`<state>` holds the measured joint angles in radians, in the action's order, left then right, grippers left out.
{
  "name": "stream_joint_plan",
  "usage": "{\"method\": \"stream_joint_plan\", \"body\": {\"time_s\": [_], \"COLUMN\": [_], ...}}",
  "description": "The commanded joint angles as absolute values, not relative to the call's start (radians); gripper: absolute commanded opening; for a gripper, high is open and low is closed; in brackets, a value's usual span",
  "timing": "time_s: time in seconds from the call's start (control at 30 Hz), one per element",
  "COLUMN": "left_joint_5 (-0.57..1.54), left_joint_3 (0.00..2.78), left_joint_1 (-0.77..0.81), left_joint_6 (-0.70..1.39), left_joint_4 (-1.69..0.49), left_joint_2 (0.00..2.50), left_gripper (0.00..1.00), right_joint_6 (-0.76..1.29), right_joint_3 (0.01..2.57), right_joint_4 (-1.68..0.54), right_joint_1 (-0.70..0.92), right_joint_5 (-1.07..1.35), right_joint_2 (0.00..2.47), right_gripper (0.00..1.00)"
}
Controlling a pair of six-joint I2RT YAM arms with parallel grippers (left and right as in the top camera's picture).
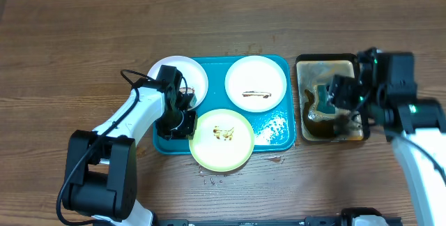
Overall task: Clean dirty plates on tray and stack at the side
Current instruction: 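Grasp the green sponge in the soapy tray with the right gripper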
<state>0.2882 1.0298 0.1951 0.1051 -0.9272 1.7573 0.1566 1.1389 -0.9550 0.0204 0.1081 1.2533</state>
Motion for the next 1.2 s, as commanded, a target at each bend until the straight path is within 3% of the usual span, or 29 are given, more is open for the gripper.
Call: {"method": "stream_joint_plan", "body": {"time_s": [0.0, 0.53, 1.17], "left_joint_5": [0.281, 0.281, 0.281], "left_joint_3": [1.049, 1.049, 1.049], "left_joint_1": [0.198, 0.198, 0.198], "left_joint_6": [0.13, 0.139, 0.139], "left_joint_4": [-0.927, -0.927, -0.928], "left_joint_2": [1.764, 1.763, 1.764], "left_gripper": [0.04, 0.04, 0.04], "right_joint_6": [0.159, 0.21, 0.215], "right_joint_3": [1.159, 1.159, 1.108], "right_joint_4": [-0.944, -0.82, -0.765], "right_joint_1": [0.024, 0.024, 0.024], "right_joint_5": [0.105, -0.037, -0.036], "right_joint_2": [1.355, 1.765, 1.809], "right_gripper": [0.77, 0.56, 0.35]}}
